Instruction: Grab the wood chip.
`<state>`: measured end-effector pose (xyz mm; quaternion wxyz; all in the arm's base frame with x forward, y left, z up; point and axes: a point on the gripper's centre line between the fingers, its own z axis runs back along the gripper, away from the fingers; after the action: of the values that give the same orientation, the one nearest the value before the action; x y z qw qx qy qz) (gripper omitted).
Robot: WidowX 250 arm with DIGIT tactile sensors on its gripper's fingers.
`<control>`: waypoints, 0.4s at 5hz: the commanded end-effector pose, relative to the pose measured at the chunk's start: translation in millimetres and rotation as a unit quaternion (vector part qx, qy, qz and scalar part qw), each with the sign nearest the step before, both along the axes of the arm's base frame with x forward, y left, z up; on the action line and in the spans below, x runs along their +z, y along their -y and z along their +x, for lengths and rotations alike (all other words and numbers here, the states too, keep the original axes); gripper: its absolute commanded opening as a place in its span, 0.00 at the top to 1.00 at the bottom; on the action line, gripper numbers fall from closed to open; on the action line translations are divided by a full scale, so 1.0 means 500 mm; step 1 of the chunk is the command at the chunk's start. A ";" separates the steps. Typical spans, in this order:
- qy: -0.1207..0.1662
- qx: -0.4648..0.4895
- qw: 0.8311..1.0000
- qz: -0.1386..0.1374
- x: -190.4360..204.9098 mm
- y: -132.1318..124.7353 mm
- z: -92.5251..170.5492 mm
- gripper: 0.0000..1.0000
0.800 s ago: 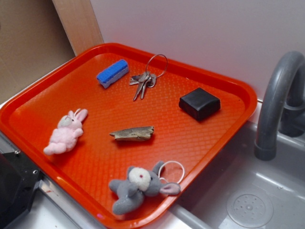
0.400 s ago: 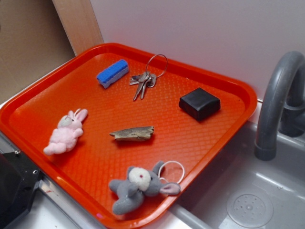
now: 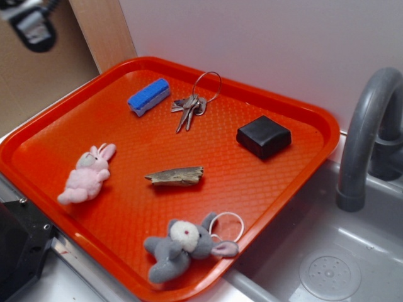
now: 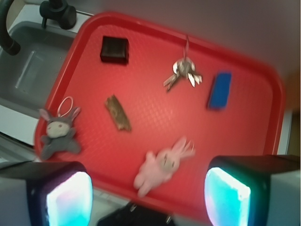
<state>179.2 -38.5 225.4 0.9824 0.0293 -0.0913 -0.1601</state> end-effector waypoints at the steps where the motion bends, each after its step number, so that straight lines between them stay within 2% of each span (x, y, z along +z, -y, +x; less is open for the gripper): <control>1: -0.001 -0.180 0.982 0.054 -0.064 0.080 0.056 0.00; 2: -0.003 -0.214 0.975 0.063 -0.153 0.122 0.056 0.00</control>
<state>208.9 -90.2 140.1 0.9246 0.0707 -0.0620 -0.3691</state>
